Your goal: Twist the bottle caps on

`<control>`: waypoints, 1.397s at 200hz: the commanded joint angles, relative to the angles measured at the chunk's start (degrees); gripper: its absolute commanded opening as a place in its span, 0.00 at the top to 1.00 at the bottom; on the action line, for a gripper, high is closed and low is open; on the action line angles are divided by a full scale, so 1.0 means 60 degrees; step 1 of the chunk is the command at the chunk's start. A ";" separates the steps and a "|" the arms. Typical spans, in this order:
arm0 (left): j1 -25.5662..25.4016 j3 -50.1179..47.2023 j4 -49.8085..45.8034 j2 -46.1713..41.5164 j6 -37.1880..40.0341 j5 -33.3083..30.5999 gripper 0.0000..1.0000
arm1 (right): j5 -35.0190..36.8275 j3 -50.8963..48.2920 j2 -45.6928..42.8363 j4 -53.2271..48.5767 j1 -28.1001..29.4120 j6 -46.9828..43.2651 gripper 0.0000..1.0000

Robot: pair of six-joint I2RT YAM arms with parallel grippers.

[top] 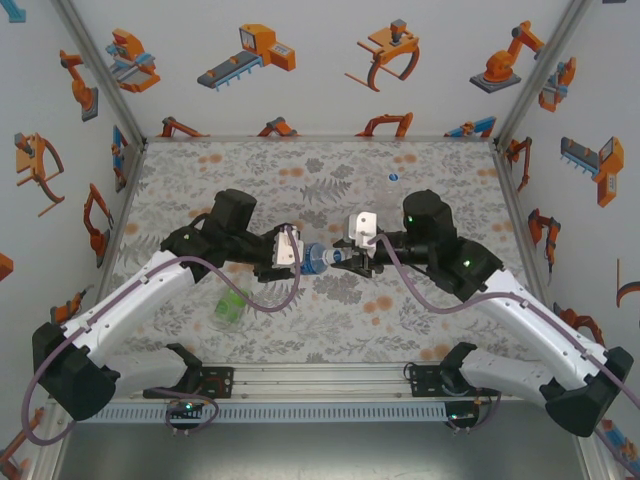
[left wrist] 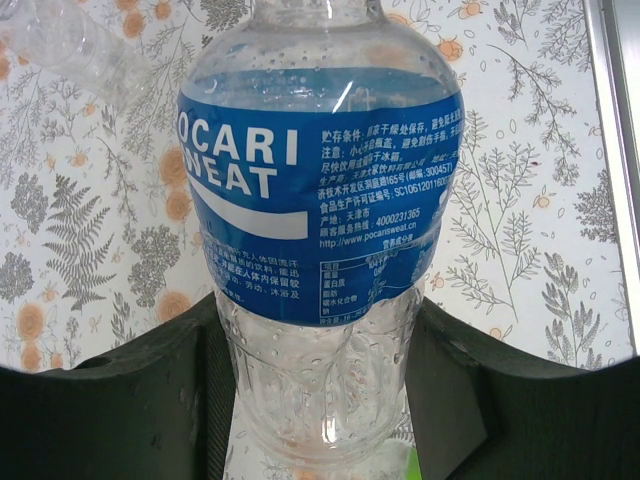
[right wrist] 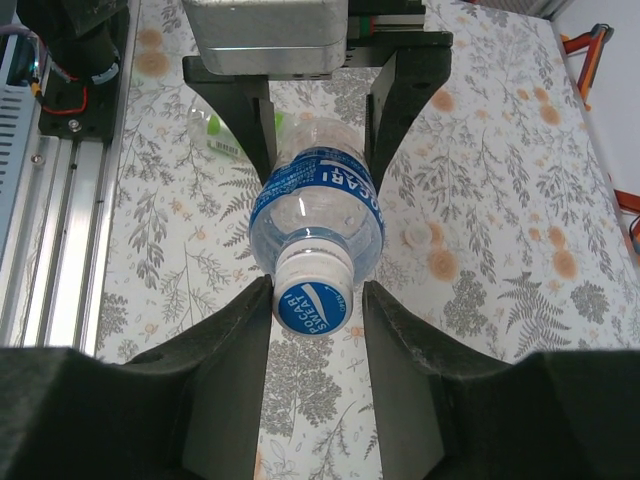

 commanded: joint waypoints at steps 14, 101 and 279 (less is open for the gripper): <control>-0.0055 0.0174 -0.0122 -0.0180 0.0219 0.0329 1.00 | -0.0248 0.0009 0.0134 0.0158 0.0007 -0.0189 0.61; -0.0047 0.0128 0.0008 -0.0173 -0.0164 -0.0340 1.00 | 0.2487 -0.0322 0.0645 0.1431 0.0011 0.6931 1.00; -0.0046 0.0005 0.0492 -0.0109 -0.0415 -0.1027 1.00 | 0.3499 0.0585 0.0795 0.0834 -0.0004 1.0368 0.47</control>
